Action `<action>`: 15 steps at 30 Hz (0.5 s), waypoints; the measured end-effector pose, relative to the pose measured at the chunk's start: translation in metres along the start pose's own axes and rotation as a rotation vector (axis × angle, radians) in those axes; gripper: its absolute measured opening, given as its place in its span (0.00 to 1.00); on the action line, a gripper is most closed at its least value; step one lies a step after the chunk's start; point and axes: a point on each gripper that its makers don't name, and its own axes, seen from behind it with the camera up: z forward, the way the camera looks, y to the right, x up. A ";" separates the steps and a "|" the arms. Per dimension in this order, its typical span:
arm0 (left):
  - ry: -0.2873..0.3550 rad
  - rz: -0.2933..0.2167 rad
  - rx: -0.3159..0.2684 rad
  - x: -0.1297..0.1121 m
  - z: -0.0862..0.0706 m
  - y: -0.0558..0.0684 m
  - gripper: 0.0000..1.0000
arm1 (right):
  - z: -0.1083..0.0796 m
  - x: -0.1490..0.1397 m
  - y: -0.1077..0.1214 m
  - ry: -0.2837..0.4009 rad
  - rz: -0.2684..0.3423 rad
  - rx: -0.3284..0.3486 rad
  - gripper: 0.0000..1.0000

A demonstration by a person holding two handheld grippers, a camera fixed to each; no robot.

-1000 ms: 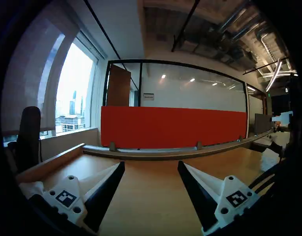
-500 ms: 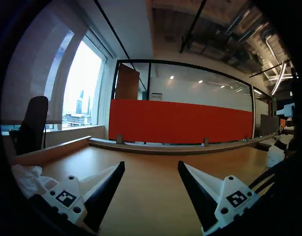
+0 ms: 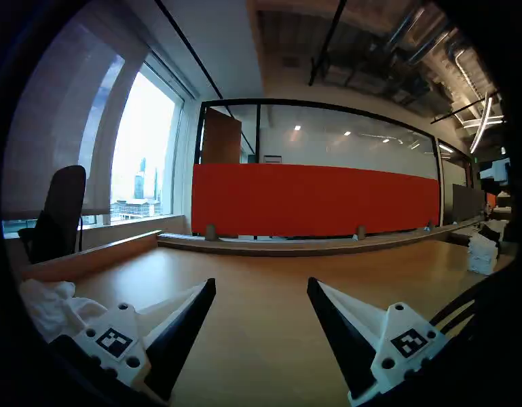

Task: Fold towel

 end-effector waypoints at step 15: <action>-0.019 0.028 0.009 -0.010 0.000 0.002 1.00 | -0.004 0.000 0.003 0.006 0.014 0.005 0.93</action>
